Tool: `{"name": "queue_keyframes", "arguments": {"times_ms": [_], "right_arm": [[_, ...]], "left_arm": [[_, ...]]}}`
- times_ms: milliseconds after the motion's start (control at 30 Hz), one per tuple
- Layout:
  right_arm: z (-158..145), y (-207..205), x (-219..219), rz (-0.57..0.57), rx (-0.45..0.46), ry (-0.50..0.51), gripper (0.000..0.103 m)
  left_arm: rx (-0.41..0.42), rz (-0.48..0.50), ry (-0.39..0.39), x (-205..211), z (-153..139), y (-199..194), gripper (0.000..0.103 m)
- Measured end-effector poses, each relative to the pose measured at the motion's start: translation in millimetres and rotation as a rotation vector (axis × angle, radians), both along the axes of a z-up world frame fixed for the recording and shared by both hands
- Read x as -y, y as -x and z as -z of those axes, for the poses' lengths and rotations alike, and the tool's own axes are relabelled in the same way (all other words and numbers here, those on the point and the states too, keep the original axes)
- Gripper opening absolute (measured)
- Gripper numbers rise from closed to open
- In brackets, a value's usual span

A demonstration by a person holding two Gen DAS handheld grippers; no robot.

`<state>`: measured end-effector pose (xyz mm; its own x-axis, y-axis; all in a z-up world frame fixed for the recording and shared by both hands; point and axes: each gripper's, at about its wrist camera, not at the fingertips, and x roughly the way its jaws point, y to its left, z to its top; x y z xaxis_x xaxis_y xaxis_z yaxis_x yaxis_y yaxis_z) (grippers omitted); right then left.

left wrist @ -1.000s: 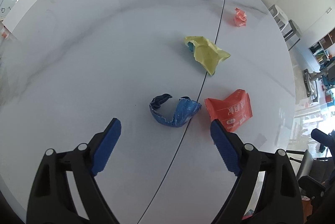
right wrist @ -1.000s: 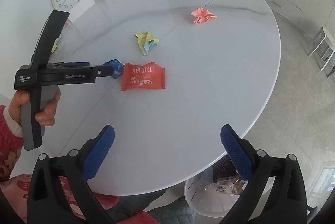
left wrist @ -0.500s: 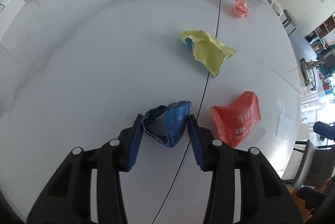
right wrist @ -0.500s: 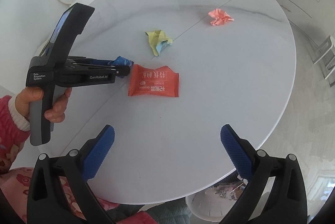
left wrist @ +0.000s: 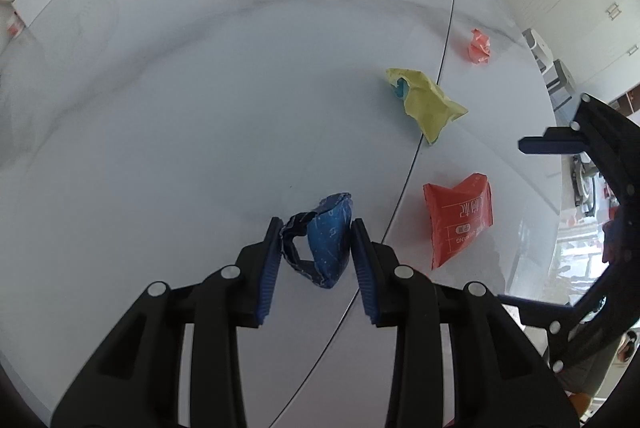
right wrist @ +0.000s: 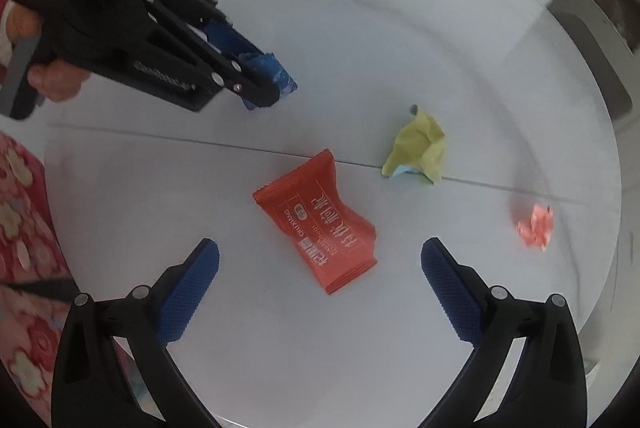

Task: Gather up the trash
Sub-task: 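Grasp the blue wrapper with the left tool while the right tool grasps the red packet, then carry the blue wrapper and red packet over the bin and open both tools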

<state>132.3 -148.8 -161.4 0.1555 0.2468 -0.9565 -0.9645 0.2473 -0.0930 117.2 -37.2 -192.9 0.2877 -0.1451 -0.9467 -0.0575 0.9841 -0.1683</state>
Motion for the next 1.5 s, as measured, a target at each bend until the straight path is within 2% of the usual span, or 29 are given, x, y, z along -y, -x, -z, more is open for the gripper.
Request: {"name": "queue_keyframes", "arguments": {"times_ms": [133, 233, 267, 400, 500, 667, 733, 900, 1033, 1167, 1300, 1500], "right_arm": [[12, -4, -23, -0.188, -0.006, 0.083, 0.093], [21, -5, -34, -0.263, -0.013, 0.122, 0.086], [24, -6, -37, -0.28, -0.02, 0.132, 0.08], [31, -10, -44, -0.274, -0.064, 0.15, 0.052], [30, -13, -43, -0.219, -0.083, 0.139, 0.048], [9, -19, -19, 0.002, -0.173, 0.001, 0.047], [-3, -18, 1, 0.106, -0.198, -0.066, 0.047], [-25, 5, 80, 0.44, -0.235, -0.237, 0.047], [-28, 51, 152, 0.661, -0.233, -0.312, 0.047], [-21, 80, 218, 0.842, -0.245, -0.367, 0.047], [-18, 112, 278, 0.981, -0.227, -0.378, 0.047], [-4, 141, 324, 1.1, -0.225, -0.376, 0.048]], "left_arm": [[0.005, -0.068, 0.02, -13, -6, 20, 0.034], [0.001, -0.109, 0.032, -17, -7, 32, 0.034], [-0.001, -0.12, 0.032, -17, -6, 36, 0.034], [-0.004, -0.152, 0.032, -21, -7, 46, 0.034], [-0.006, -0.151, 0.029, -17, -9, 50, 0.034], [-0.002, -0.086, 0.026, 6, -17, 52, 0.034], [0.006, -0.037, 0.032, 29, -22, 47, 0.034], [0.019, 0.118, 0.068, 93, -36, 46, 0.034], [0.013, 0.258, 0.096, 154, -41, 51, 0.034], [-0.01, 0.4, 0.095, 219, -37, 61, 0.034], [-0.035, 0.507, 0.101, 275, -30, 75, 0.034], [-0.072, 0.576, 0.077, 319, -17, 98, 0.034]]}}
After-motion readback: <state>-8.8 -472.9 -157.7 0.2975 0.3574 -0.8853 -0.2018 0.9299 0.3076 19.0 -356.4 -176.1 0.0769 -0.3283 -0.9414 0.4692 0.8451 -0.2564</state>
